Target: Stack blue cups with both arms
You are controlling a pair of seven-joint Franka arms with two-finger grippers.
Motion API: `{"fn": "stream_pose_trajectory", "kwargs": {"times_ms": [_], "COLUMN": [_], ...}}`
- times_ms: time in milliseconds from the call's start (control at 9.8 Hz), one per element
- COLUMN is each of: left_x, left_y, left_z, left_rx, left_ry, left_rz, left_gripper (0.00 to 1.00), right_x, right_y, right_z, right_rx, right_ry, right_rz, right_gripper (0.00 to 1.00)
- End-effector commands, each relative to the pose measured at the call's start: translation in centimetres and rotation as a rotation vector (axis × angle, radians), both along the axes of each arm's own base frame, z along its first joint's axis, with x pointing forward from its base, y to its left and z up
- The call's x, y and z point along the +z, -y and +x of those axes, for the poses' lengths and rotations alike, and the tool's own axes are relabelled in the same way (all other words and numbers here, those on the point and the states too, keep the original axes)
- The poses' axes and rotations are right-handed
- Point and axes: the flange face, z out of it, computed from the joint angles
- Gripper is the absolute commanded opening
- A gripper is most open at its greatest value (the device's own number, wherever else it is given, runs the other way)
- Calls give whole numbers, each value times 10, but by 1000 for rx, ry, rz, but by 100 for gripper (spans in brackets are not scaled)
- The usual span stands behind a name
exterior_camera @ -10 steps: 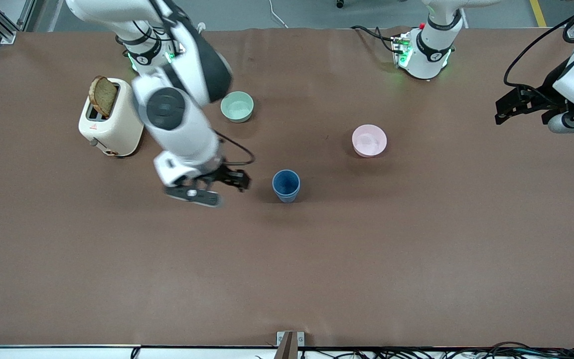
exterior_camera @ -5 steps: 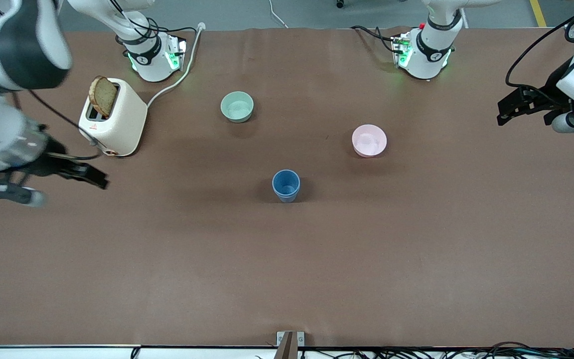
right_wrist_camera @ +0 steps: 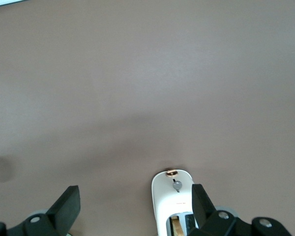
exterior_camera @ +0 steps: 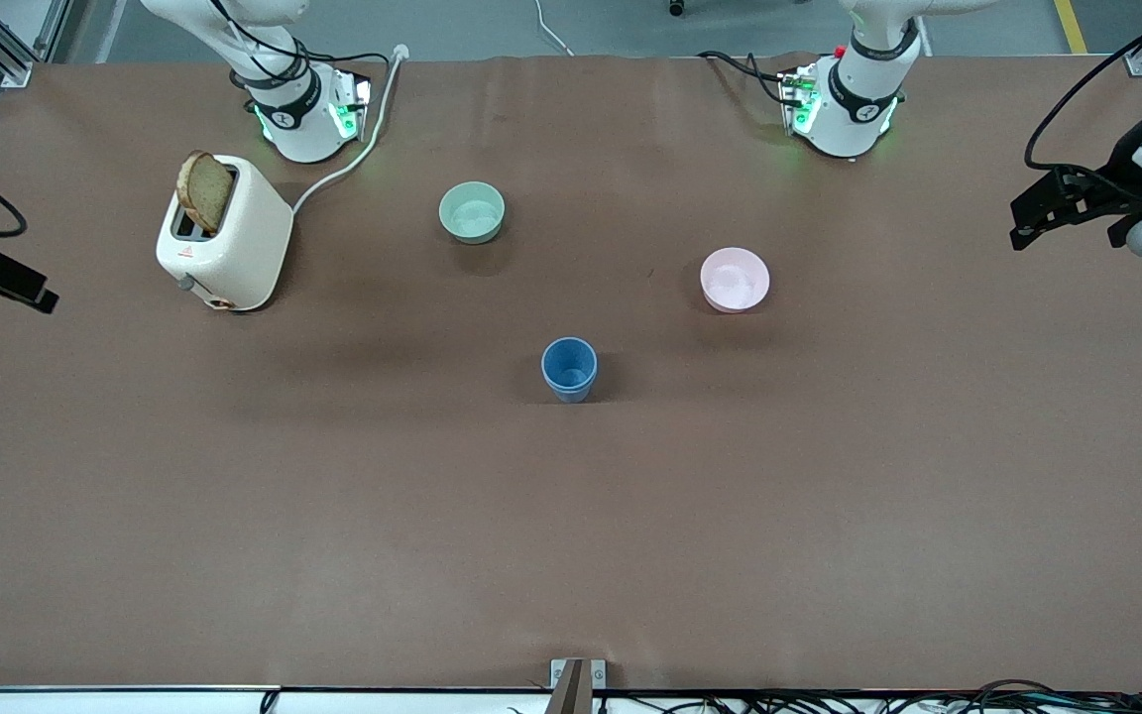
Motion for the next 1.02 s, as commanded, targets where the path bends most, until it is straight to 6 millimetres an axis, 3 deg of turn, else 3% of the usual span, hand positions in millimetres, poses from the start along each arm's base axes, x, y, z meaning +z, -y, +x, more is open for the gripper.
{"fn": "stream_pose_trajectory", "kwargs": {"times_ms": [0,102,612,918], "left_x": [-19,-19,-19,-19], "left_y": [3,6,8,5], "left_z": [5,5,3,3], "left_rx": [-17,-23,-26,-41], "left_ry": [-38,-42,-49,-53], "left_rz": [8,7,8,10], "left_gripper": [100,100,100,100], "right_x": [-7,-3,-5,6], "right_y": [9,18,3,4], "right_z": [-17,-19,-27,-27], "right_rx": [4,-14,14,17], "right_ry": [-45,-15,-4,2], "right_rz": [4,35,18,18], "right_gripper": [100,100,100,100]}}
